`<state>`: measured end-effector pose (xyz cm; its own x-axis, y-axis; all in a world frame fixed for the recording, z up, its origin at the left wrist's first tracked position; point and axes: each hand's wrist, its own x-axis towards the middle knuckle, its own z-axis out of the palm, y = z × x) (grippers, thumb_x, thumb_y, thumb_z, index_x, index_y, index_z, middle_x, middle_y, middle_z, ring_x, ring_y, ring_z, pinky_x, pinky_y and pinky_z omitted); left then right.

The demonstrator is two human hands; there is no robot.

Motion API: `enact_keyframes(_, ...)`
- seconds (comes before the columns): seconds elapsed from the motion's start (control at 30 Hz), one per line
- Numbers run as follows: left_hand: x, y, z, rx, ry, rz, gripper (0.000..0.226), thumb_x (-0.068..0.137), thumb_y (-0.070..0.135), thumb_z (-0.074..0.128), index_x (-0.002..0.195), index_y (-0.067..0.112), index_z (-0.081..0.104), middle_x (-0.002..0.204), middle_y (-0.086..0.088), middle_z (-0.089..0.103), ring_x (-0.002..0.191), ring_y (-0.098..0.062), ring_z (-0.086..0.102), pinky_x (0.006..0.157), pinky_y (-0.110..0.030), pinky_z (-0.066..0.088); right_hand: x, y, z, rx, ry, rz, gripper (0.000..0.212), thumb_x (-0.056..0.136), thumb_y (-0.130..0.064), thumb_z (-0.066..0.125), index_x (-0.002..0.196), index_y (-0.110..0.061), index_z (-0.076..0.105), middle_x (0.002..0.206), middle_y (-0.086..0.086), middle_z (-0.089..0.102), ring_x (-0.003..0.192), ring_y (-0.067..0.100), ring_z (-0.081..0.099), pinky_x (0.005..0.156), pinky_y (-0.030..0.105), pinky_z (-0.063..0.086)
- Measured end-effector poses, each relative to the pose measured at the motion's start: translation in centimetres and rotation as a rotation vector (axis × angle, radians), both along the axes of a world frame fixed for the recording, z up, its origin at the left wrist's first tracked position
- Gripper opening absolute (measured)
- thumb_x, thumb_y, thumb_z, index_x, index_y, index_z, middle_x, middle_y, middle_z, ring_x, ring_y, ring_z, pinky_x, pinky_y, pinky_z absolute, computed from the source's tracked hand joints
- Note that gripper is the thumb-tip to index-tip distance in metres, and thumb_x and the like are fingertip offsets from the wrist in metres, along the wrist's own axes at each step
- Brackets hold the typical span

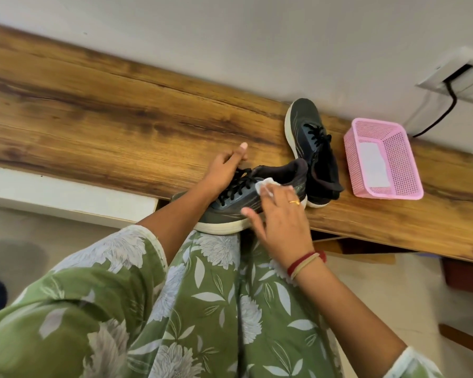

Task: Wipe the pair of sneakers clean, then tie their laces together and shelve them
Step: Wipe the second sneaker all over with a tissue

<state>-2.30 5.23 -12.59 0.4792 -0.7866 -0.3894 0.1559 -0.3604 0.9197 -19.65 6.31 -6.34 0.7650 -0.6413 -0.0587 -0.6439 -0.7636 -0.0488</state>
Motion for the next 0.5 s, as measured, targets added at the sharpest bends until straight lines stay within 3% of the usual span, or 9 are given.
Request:
enact_keyframes(0.07, -0.1, 0.3, 0.8, -0.051, -0.047, -0.253, 0.035, 0.097, 0.045, 0.046, 0.098, 0.016, 0.065, 0.105, -0.002, 0.063, 0.097, -0.011, 0.057, 0.09, -0.027, 0.042, 0.0, 1.3, -0.5, 0.043, 0.032, 0.134, 0.074, 0.094, -0.06, 0.021, 0.12, -0.002, 0.058, 0.116, 0.011, 0.057, 0.111, 0.027, 0.051, 0.108, 0.042, 0.032)
enact_keyframes(0.13, 0.1, 0.6, 1.0, -0.057, -0.153, -0.464, 0.025, 0.092, 0.035, 0.058, 0.11, 0.017, 0.06, 0.111, 0.001, 0.061, 0.097, -0.006, 0.056, 0.087, -0.019, 0.041, -0.5, 0.3, -0.5, 0.019, 0.047, 0.169, 0.071, 0.093, -0.06, 0.023, 0.124, -0.005, 0.057, 0.118, 0.01, 0.057, 0.113, 0.026, 0.051, 0.11, 0.041, 0.027)
enact_keyframes(0.17, 0.4, 0.7, 0.7, -0.065, -0.202, -0.513, 0.033, 0.088, 0.035, 0.064, 0.116, 0.019, 0.059, 0.114, 0.003, 0.061, 0.1, -0.005, 0.056, 0.087, -0.015, 0.041, -0.8, -0.6, -0.5, -0.022, 0.031, 0.13, 0.068, 0.094, -0.059, 0.024, 0.126, -0.008, 0.055, 0.12, 0.009, 0.057, 0.114, 0.025, 0.051, 0.111, 0.042, 0.026)
enact_keyframes(0.23, 0.6, 0.9, 0.0, -0.101, -0.231, -0.513, 0.044, 0.083, 0.035, 0.07, 0.123, 0.02, 0.059, 0.12, 0.005, 0.062, 0.109, -0.007, 0.057, 0.093, -0.017, 0.041, -0.6, -0.8, -0.2, -0.023, 0.04, 0.039, 0.068, 0.095, -0.058, 0.024, 0.127, -0.006, 0.054, 0.12, 0.01, 0.057, 0.113, 0.026, 0.051, 0.11, 0.044, 0.029)
enact_keyframes(0.3, 0.6, 1.0, -0.2, -0.143, -0.201, -0.486, 0.037, 0.085, 0.028, 0.07, 0.12, 0.016, 0.062, 0.114, 0.003, 0.065, 0.105, -0.007, 0.059, 0.093, -0.018, 0.043, 0.1, 0.6, -0.7, -0.007, 0.064, 0.072, 0.075, 0.093, -0.062, 0.025, 0.124, 0.0, 0.055, 0.118, 0.013, 0.057, 0.111, 0.029, 0.05, 0.108, 0.045, 0.033)
enact_keyframes(0.4, 0.3, 1.1, -0.1, -0.142, -0.12, -0.445, 0.02, 0.089, 0.025, 0.066, 0.107, 0.016, 0.066, 0.097, 0.0, 0.069, 0.087, -0.006, 0.063, 0.083, -0.021, 0.048, 0.0, 0.2, -0.8, -0.013, 0.08, 0.126, 0.076, 0.092, -0.063, 0.023, 0.124, -0.003, 0.056, 0.118, 0.011, 0.057, 0.112, 0.028, 0.051, 0.11, 0.045, 0.029)
enact_keyframes(0.5, 0.3, 1.1, -0.3, -0.089, -0.109, -0.413, 0.017, 0.09, 0.032, 0.063, 0.096, 0.016, 0.067, 0.078, 0.001, 0.067, 0.068, -0.005, 0.061, 0.066, -0.024, 0.049, -0.4, -1.0, -0.3, -0.06, 0.021, 0.015, 0.072, 0.093, -0.062, 0.021, 0.125, -0.007, 0.056, 0.116, 0.008, 0.058, 0.11, 0.027, 0.052, 0.11, 0.044, 0.027)
